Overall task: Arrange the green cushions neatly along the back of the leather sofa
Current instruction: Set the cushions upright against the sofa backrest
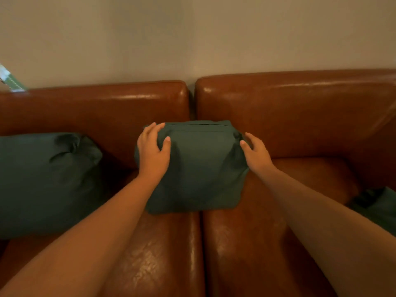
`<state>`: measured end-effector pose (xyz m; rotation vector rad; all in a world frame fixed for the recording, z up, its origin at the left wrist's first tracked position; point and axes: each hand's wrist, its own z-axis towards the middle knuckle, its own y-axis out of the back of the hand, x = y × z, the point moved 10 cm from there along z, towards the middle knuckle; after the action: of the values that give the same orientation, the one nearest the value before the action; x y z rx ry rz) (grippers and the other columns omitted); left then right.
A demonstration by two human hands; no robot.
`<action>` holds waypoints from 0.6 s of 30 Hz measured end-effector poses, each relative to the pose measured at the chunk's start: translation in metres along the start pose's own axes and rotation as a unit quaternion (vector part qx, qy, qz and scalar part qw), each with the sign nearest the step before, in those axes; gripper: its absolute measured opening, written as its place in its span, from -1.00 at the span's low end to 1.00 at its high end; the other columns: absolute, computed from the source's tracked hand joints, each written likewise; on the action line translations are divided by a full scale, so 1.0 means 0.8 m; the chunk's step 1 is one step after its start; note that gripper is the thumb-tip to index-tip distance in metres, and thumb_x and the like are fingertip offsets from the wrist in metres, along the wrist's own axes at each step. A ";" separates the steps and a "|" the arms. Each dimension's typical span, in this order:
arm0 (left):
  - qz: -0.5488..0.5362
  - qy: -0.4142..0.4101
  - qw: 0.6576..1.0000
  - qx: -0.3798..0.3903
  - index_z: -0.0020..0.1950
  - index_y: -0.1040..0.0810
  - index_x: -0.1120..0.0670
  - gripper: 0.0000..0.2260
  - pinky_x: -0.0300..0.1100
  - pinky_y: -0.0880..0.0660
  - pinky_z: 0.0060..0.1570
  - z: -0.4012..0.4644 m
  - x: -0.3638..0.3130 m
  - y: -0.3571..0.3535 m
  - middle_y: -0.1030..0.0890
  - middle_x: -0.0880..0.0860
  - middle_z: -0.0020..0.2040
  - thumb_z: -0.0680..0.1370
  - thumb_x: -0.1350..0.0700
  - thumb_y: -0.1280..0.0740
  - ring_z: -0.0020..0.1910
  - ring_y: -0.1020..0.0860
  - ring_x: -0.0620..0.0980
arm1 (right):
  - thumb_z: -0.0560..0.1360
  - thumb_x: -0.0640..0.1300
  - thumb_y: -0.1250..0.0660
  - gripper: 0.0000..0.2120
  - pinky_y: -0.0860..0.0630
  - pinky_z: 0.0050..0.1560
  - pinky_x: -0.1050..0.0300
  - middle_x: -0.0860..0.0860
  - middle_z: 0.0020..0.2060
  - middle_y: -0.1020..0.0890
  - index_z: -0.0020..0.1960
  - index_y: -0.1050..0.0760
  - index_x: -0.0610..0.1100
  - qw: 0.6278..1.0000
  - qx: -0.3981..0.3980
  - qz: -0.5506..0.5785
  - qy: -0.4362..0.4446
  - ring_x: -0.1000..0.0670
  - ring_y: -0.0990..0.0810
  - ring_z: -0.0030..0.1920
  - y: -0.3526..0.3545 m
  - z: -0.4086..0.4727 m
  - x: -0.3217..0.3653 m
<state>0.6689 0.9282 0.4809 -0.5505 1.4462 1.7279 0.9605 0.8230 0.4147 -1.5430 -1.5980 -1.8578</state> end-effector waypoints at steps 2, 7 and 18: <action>-0.006 -0.050 0.998 0.048 0.34 -0.44 0.08 -0.68 -0.19 -0.09 0.38 -0.006 -0.039 -0.024 -0.42 0.09 0.37 0.57 0.16 -0.27 0.41 -0.27 0.06 | 0.61 -0.02 -0.19 -0.51 -0.16 0.43 0.08 -0.10 0.46 -0.27 0.49 -0.22 -0.14 1.000 -0.004 0.004 -0.003 -0.07 -0.23 0.46 0.017 -0.019 -0.006; -0.021 -0.132 0.978 0.160 0.37 -0.41 0.05 -0.66 -0.09 -0.19 0.39 -0.040 -0.124 -0.094 -0.45 0.06 0.35 0.59 0.09 -0.25 0.40 -0.30 0.05 | 0.59 0.01 -0.23 -0.48 -0.19 0.42 0.05 -0.04 0.47 -0.26 0.49 -0.21 -0.07 1.000 -0.021 -0.001 -0.016 -0.04 -0.22 0.47 0.074 -0.065 -0.025; -0.051 -0.119 0.934 0.332 0.42 -0.35 -0.01 -0.59 -0.06 -0.32 0.34 -0.162 -0.229 -0.275 -0.44 0.00 0.36 0.59 -0.07 -0.22 0.36 -0.37 -0.04 | 0.55 0.03 -0.29 -0.45 -0.25 0.37 0.07 0.01 0.46 -0.28 0.48 -0.22 -0.02 0.990 -0.104 0.005 -0.093 -0.02 -0.24 0.45 0.246 -0.175 -0.161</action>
<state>0.9302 0.7566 0.4526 -0.0432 1.6625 1.0760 1.0822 0.5797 0.4447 -1.8575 -1.5055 -1.9815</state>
